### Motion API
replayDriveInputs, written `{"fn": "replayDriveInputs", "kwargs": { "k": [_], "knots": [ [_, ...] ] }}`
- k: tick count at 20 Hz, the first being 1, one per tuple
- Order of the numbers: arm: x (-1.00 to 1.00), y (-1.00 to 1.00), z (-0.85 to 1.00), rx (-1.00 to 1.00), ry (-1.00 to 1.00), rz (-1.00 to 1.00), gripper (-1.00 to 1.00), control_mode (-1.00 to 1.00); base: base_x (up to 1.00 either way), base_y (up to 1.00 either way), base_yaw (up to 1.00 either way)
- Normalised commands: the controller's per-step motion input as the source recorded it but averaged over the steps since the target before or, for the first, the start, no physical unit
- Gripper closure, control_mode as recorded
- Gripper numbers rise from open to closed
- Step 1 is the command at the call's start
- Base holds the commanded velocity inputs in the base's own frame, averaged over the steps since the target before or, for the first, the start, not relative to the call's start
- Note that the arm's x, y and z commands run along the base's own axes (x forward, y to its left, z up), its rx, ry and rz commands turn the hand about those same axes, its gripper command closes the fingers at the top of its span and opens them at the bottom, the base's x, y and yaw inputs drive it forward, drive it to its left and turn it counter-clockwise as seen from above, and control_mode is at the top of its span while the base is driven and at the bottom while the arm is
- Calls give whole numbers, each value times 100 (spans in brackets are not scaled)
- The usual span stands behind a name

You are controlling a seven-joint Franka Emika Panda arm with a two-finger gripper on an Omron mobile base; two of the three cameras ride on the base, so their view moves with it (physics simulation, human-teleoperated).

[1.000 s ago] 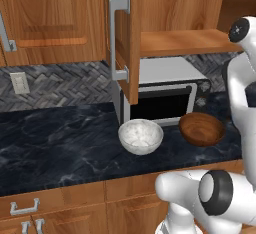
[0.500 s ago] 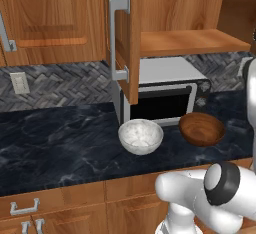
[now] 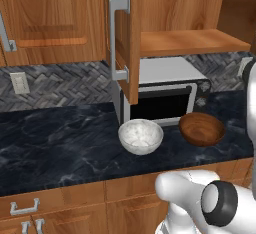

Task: Open the cabinet. Pick the bowls from the counter and place them in the cabinet. Then close the cabinet.

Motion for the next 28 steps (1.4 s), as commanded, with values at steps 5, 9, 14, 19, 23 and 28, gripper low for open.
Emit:
{"fn": "replayDriveInputs", "kwargs": {
  "k": [5, 9, 14, 19, 23, 28],
  "knots": [
    [-35, 90, -9, 2, -3, 4, -100, -100, 0, 0, 0],
    [-18, 76, -14, 8, 0, 13, -100, -100, 0, 0, 0],
    [-21, 40, -14, 14, 2, 21, -100, -100, 0, 0, 0],
    [-25, 28, -24, 20, 9, 26, -100, -100, 0, 0, 0],
    [-25, 35, -38, 24, 12, 25, -100, -100, 0, 0, 0],
    [-6, 56, -60, 25, 13, 23, -100, -100, 0, 0, 0]
  ]
}}
